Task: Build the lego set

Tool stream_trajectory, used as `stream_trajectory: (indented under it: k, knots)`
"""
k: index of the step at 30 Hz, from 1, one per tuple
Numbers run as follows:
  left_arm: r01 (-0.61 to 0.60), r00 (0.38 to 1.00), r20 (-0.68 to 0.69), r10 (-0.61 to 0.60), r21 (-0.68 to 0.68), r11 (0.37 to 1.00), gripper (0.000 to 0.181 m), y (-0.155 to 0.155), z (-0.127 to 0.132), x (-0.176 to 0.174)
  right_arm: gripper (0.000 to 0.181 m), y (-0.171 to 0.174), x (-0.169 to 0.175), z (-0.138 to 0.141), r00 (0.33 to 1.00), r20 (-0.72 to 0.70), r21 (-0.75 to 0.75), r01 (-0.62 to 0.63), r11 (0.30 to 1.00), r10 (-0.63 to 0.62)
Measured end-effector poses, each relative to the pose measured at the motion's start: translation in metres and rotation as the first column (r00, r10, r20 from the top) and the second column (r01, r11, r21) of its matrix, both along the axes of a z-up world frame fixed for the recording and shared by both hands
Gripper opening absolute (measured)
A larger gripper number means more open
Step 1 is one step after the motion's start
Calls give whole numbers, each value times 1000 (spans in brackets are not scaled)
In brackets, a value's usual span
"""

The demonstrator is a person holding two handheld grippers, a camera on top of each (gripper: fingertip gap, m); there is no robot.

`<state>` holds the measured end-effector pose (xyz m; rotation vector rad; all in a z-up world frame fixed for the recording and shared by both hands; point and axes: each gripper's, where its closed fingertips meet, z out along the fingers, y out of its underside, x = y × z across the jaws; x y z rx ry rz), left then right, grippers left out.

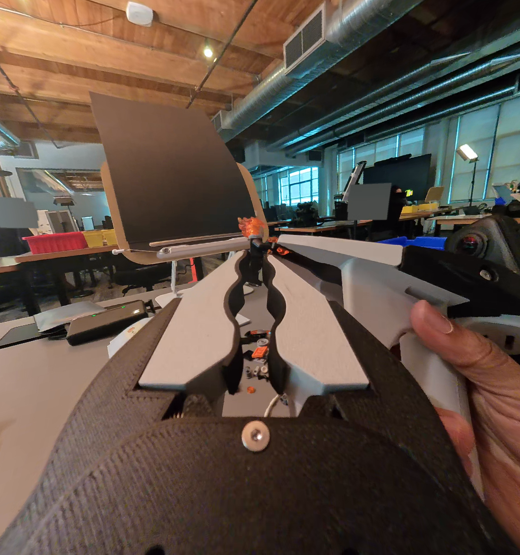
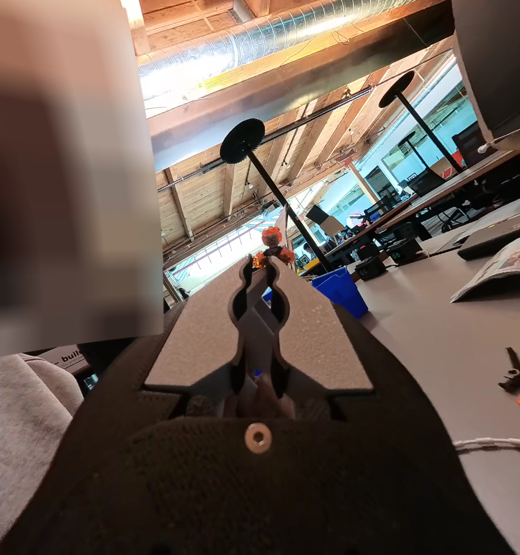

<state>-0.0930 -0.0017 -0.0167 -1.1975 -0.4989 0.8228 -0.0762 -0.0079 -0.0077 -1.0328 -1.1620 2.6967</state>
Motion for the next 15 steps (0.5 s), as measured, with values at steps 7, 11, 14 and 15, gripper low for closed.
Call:
stream_trajectory:
  k: [7, 11, 14, 15]
  knots:
    - [-68, 997, -42, 65, -63, 996, 5, -5, -2, -3, 7, -5, -3, -3, 1000, 18, 7, -21, 1000, 20]
    - [-84, 996, -44, 80, -89, 992, 6, -3, -4, -4, 7, -4, -3, -5, 999, 24, -10, -22, 1000, 23]
    - [-77, 997, -24, 76, -93, 993, 6, -2, -7, -6, 8, -3, -5, -7, 999, 31, -17, -28, 999, 28]
    - [-76, 997, -18, 75, -94, 993, 6, -2, -7, -6, 7, -3, -5, -7, 999, 33, -20, -30, 999, 30]
